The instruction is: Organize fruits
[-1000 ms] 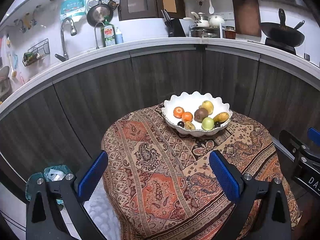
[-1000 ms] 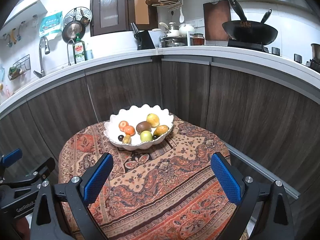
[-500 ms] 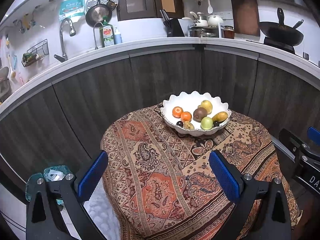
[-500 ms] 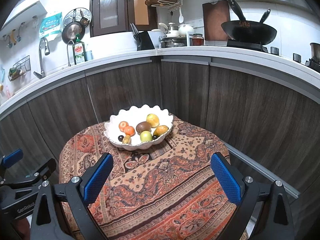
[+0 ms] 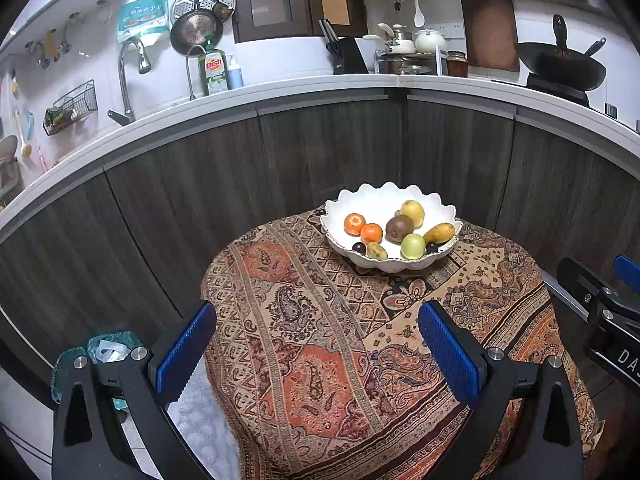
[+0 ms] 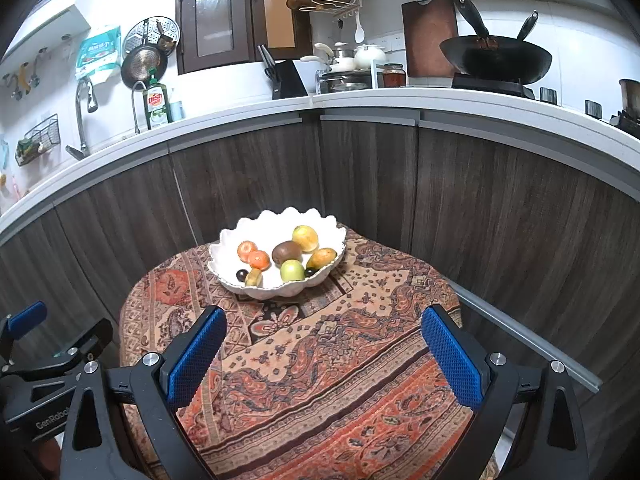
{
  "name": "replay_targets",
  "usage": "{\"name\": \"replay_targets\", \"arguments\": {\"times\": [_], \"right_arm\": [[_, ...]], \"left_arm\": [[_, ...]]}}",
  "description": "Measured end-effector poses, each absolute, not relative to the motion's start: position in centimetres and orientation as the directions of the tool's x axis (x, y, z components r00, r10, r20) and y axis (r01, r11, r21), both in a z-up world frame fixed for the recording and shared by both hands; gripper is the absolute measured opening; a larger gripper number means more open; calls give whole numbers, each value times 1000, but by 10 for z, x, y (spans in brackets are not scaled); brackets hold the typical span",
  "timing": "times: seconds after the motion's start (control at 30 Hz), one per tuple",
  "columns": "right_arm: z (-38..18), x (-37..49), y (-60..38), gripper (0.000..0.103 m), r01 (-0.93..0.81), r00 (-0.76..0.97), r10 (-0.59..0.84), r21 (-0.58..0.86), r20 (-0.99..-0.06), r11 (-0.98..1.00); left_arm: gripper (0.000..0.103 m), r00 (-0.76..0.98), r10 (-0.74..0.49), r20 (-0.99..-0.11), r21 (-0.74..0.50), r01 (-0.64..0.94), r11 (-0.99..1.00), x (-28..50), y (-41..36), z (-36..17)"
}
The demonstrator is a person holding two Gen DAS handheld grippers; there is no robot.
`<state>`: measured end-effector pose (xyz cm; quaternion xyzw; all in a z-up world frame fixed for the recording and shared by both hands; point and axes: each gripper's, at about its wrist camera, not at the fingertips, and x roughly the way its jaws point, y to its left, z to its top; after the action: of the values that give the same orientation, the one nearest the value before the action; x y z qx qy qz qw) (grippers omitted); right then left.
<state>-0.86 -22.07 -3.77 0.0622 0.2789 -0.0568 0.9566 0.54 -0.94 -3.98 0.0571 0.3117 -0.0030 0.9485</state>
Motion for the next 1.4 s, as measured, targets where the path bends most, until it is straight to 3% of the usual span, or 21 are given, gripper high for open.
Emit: {"name": "replay_targets", "arguments": {"times": [1.4], "right_arm": [[-43,-8,-222,99,153,830,-78,91,-553,984]], "left_arm": [[103,790,7,-614,99,68,993,8,-7,-45]]}}
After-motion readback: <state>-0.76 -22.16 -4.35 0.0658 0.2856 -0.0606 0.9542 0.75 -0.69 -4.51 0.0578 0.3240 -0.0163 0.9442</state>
